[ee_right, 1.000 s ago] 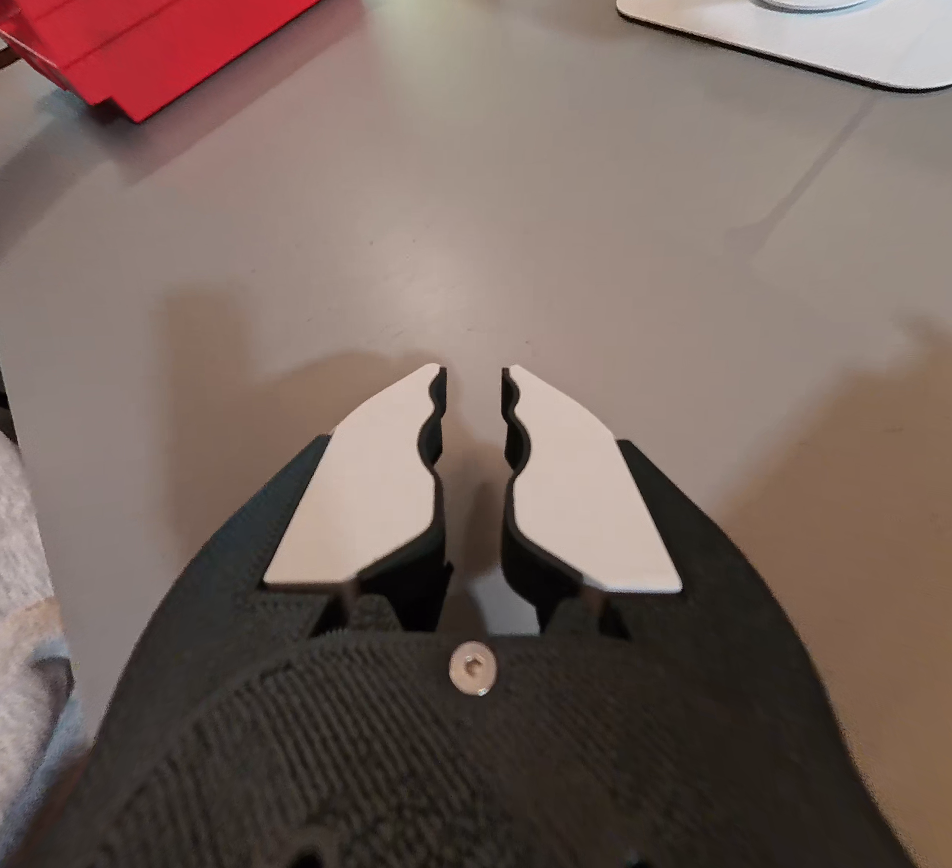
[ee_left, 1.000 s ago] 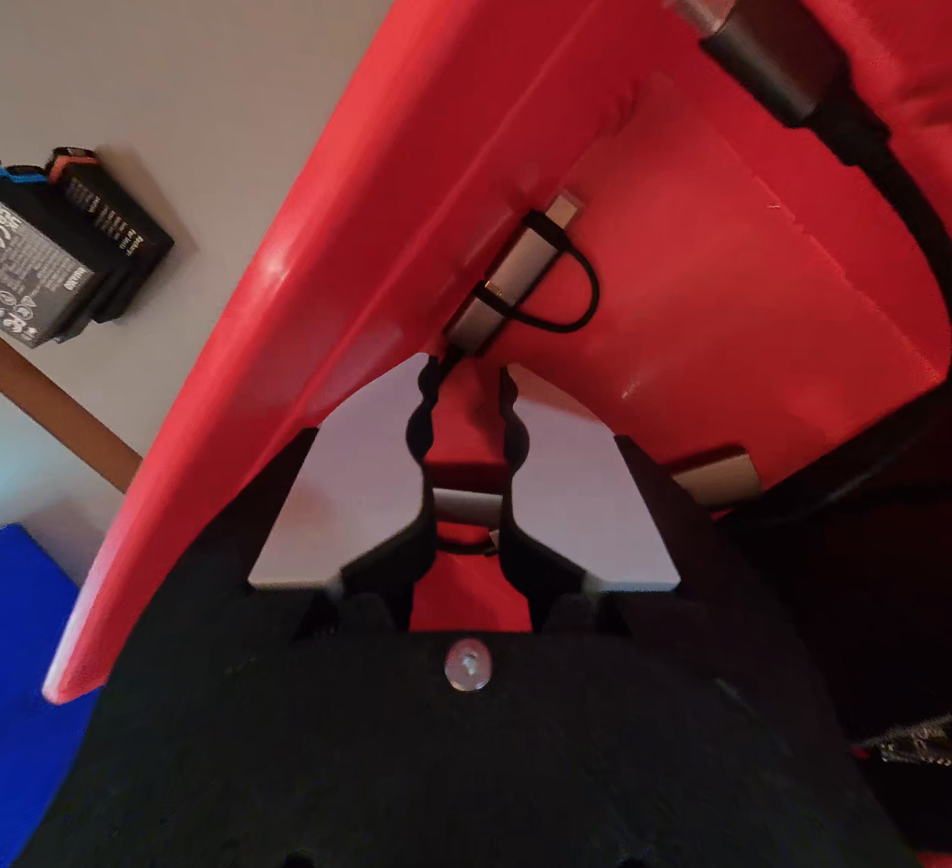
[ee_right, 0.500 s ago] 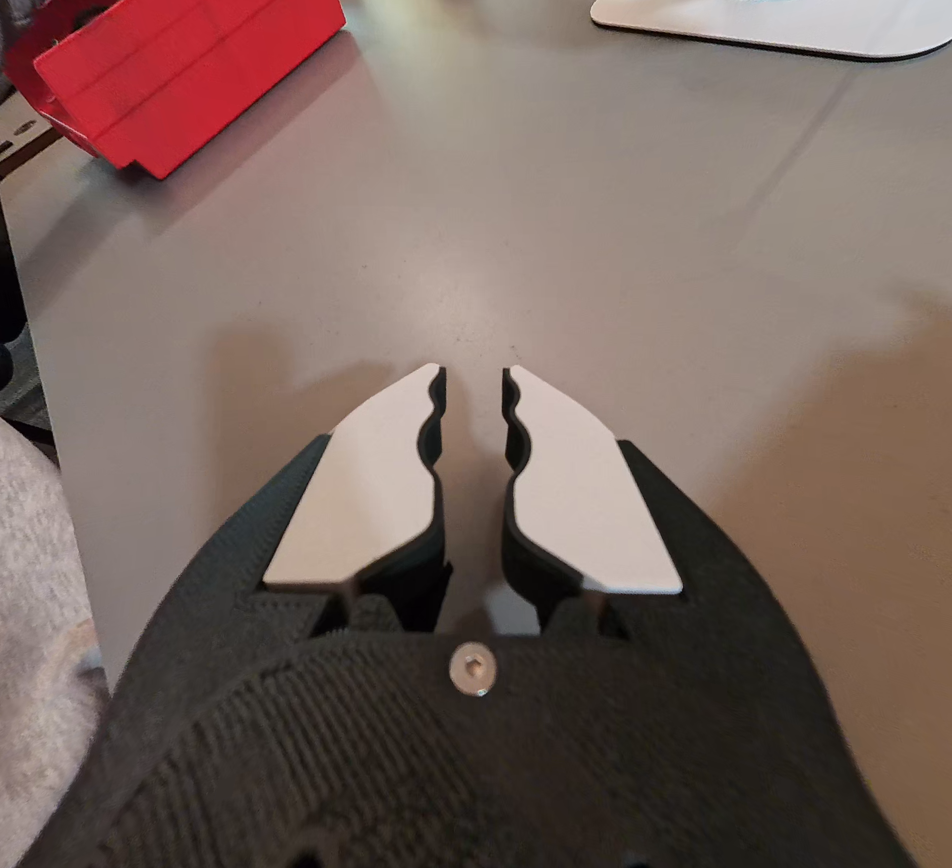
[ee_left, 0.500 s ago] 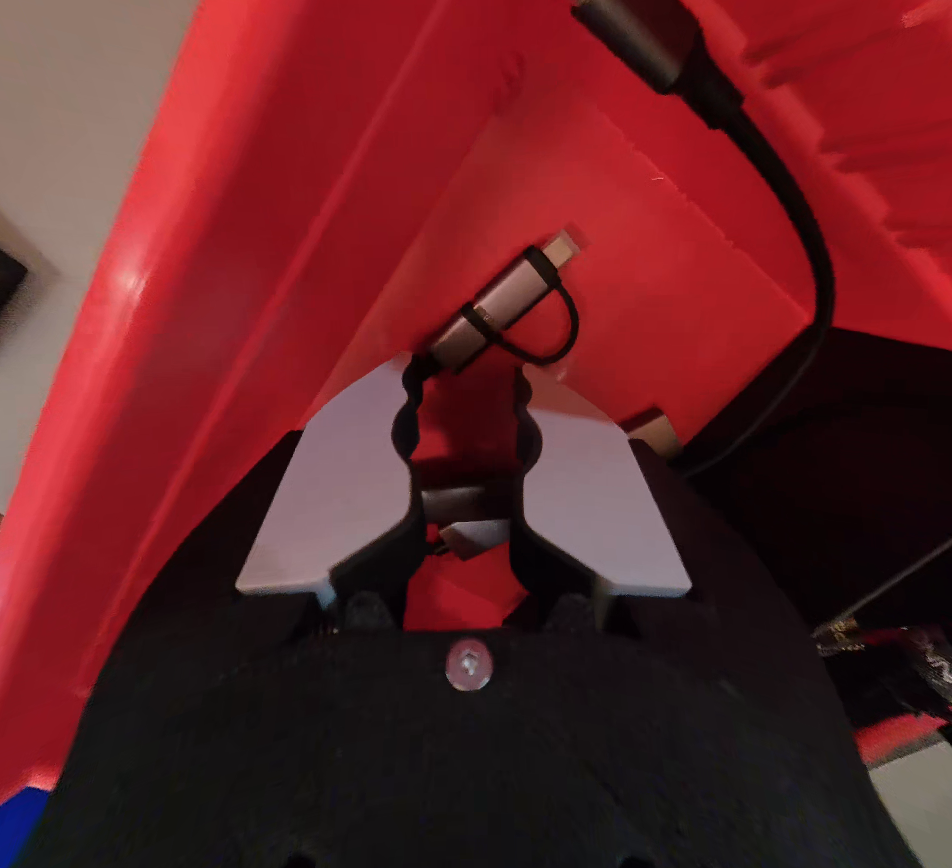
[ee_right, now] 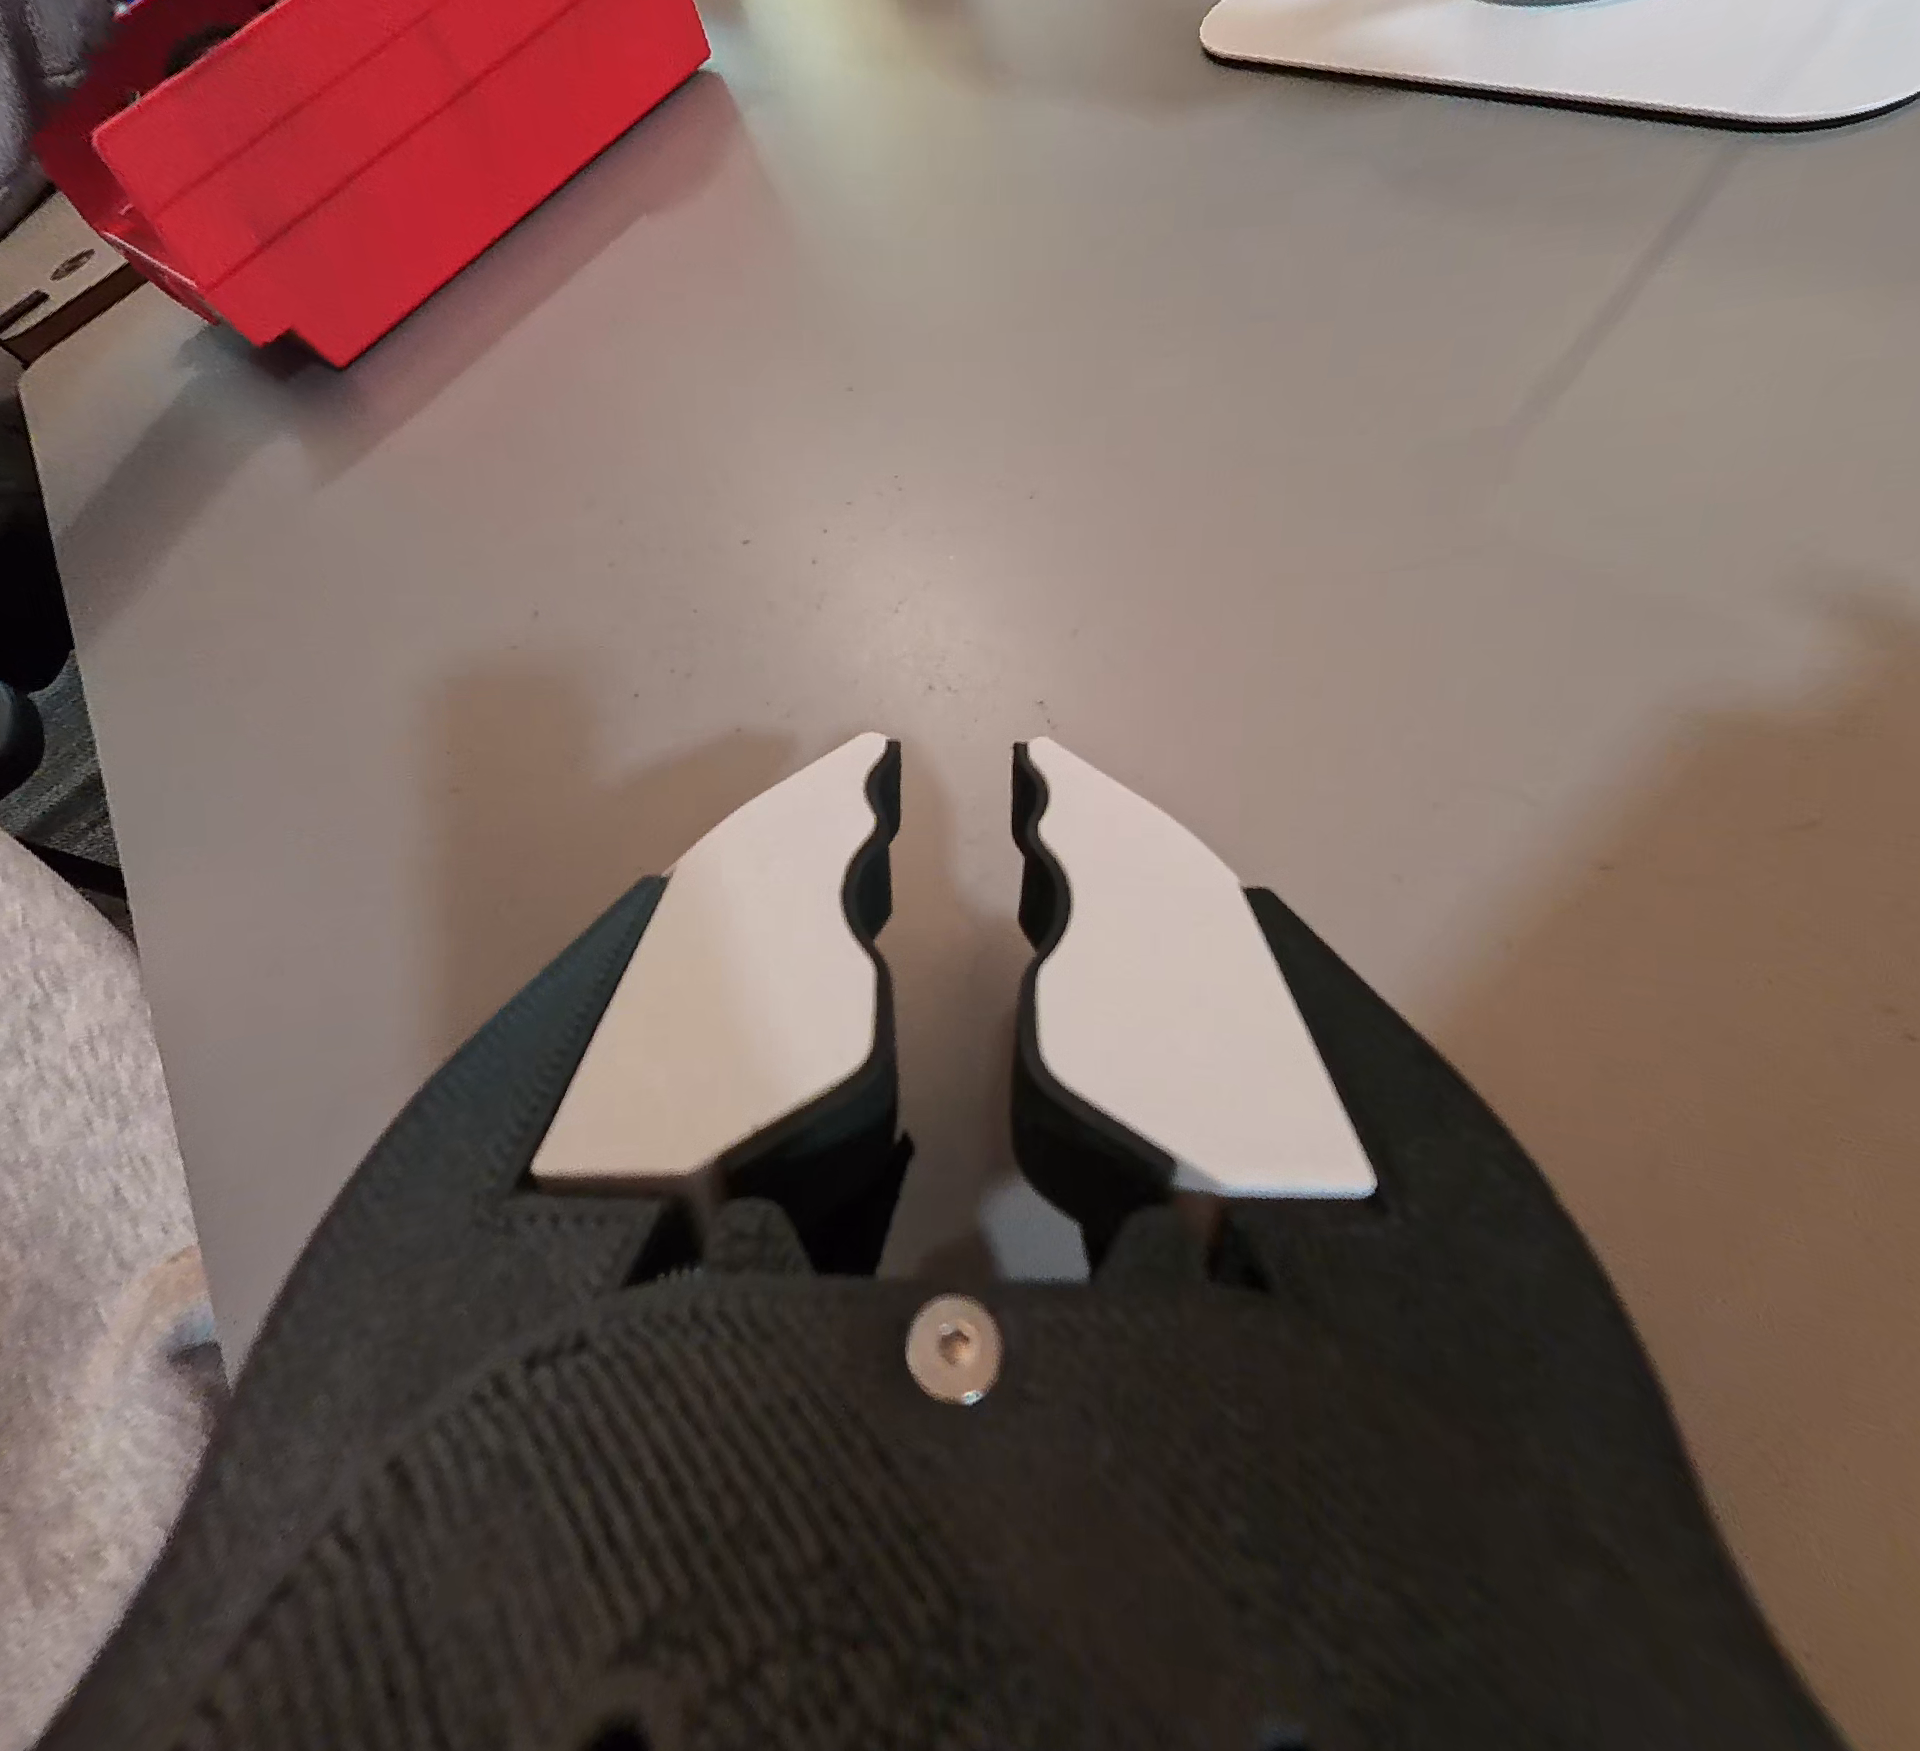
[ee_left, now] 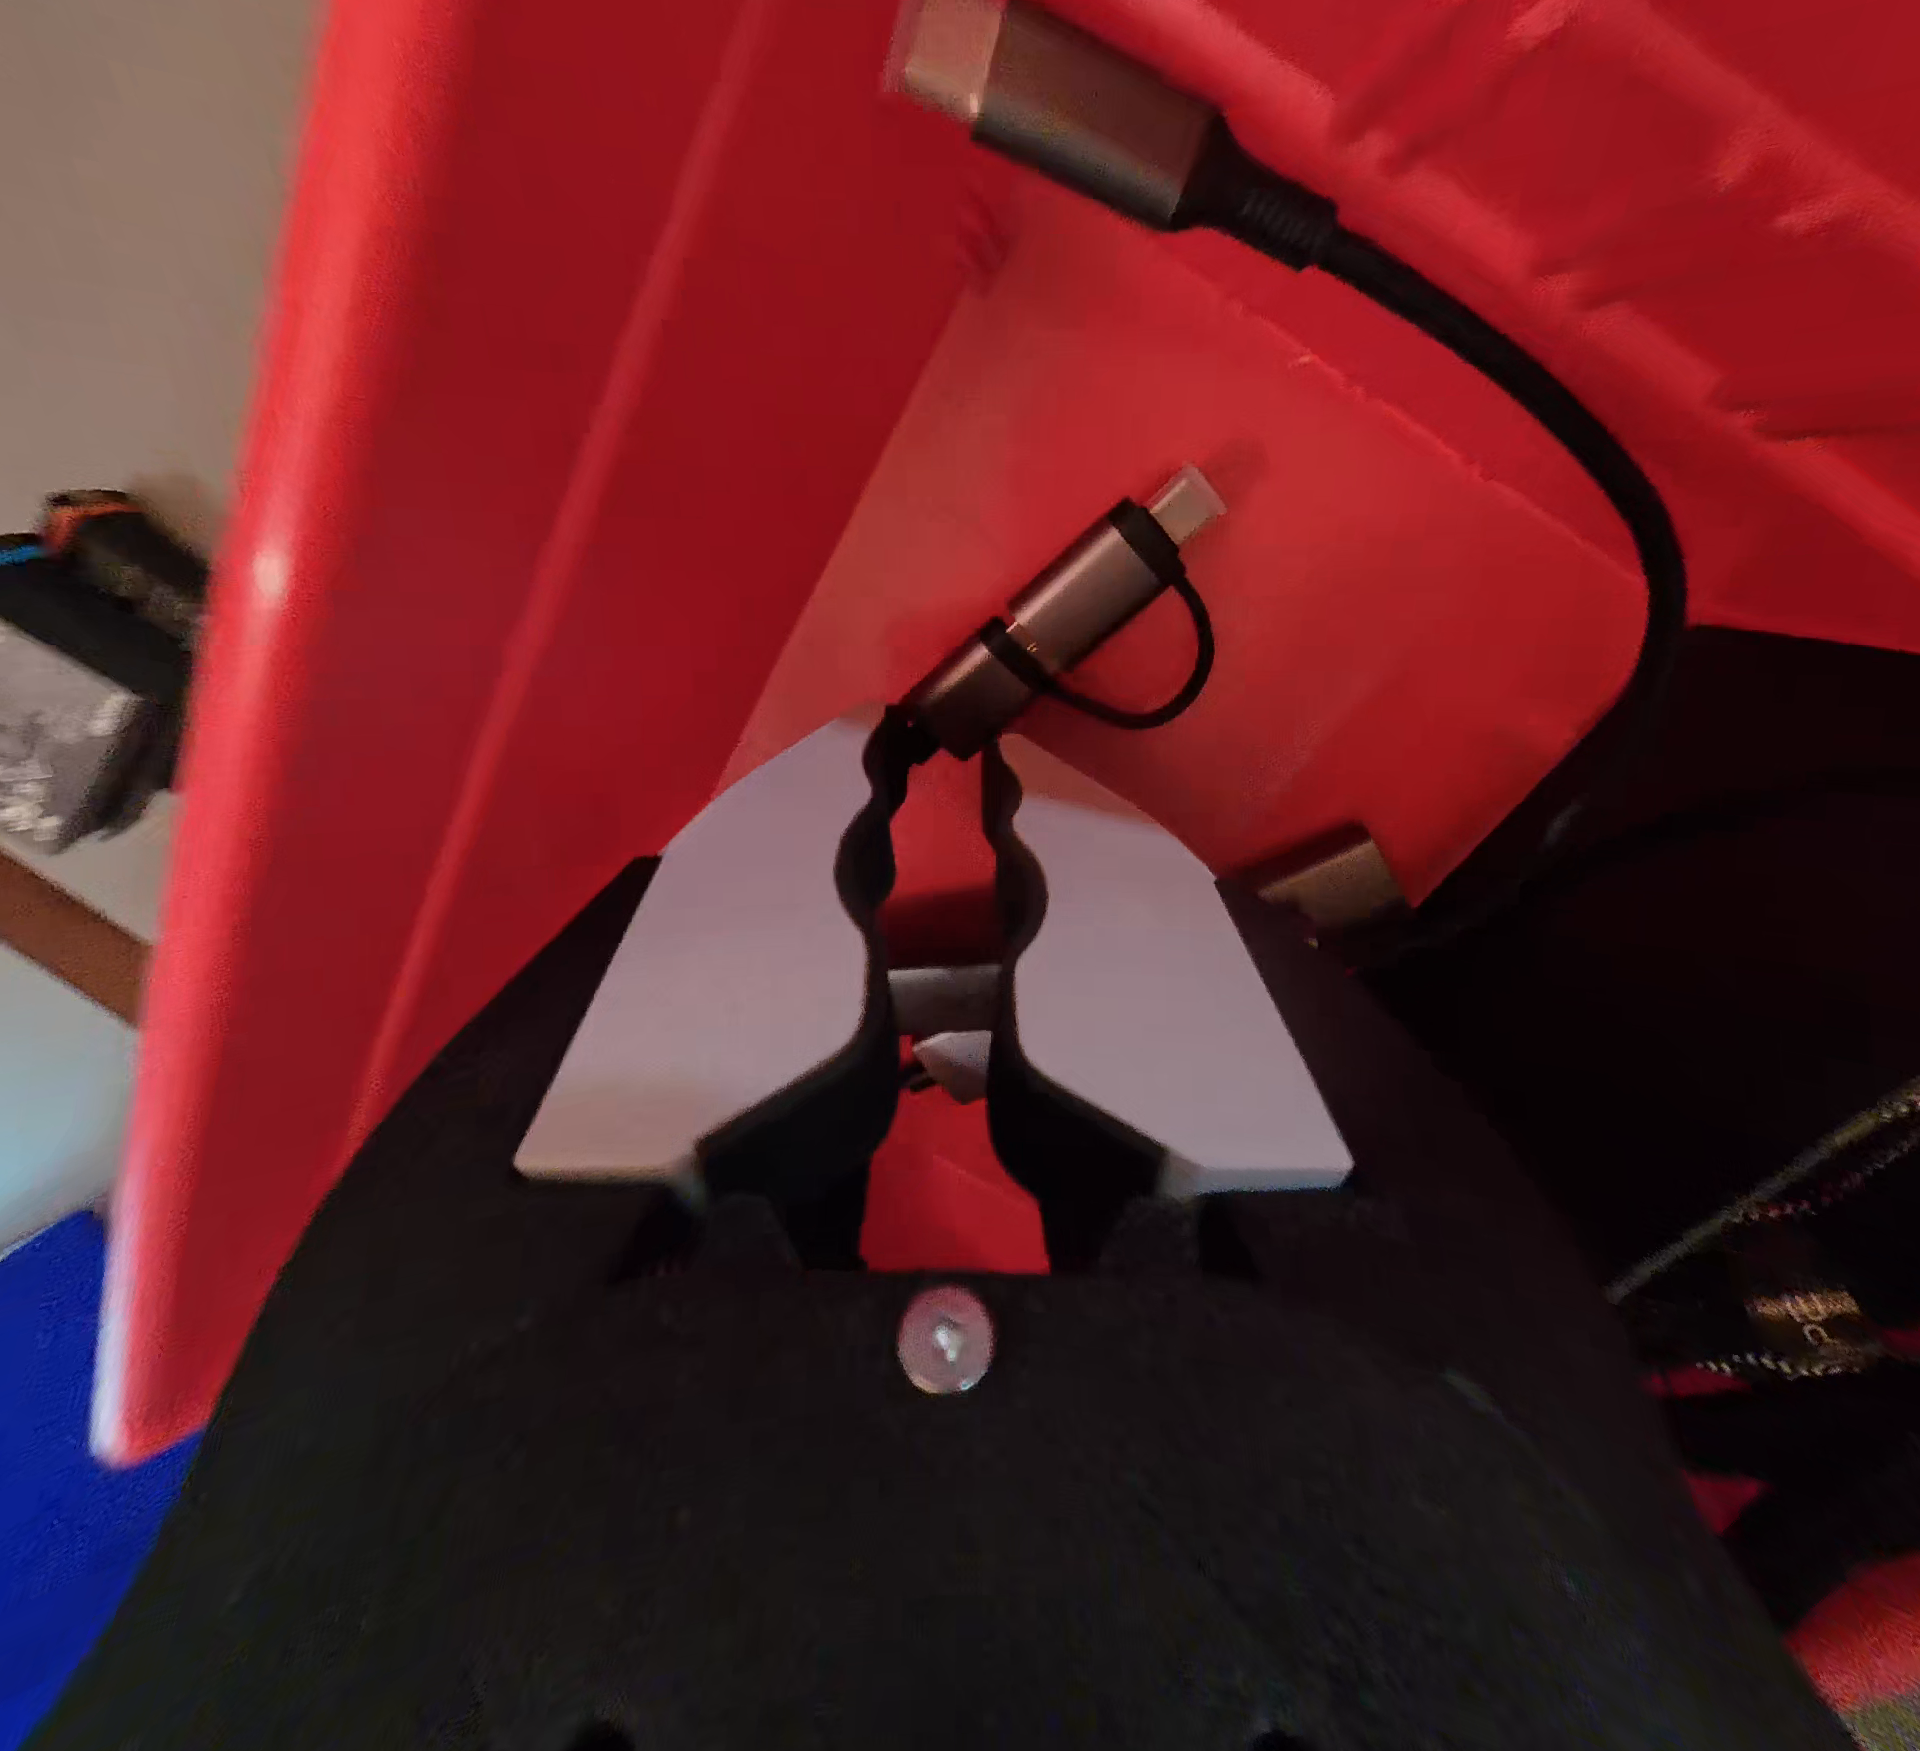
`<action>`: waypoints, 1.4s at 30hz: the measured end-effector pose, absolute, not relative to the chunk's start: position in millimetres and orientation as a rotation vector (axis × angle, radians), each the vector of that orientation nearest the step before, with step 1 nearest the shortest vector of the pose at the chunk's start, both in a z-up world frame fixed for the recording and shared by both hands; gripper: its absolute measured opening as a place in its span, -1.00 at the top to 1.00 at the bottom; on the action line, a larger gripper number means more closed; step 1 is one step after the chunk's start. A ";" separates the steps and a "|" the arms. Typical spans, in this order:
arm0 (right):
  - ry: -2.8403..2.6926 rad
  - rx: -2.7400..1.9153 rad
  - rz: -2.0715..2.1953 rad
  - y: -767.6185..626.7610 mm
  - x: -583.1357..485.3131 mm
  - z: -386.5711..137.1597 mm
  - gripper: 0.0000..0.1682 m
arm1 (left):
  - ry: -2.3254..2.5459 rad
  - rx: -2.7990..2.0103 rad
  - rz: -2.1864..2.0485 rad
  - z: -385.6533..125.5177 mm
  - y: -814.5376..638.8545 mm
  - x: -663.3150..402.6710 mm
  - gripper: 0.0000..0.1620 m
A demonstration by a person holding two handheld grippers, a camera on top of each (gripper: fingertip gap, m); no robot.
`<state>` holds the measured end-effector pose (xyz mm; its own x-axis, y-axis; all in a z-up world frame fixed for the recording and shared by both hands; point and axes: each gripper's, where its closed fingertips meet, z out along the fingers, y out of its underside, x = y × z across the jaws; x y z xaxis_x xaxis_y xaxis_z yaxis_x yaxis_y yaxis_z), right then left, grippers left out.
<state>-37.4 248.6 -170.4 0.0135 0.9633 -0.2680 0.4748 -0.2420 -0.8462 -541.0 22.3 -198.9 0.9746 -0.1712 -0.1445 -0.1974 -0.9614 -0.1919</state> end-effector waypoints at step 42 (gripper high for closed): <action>-1.569 -0.807 1.300 130.8 -198.2 -21.7 0.46 | 0.211 -1.612 -0.316 125.1 78.7 -315.9 1.00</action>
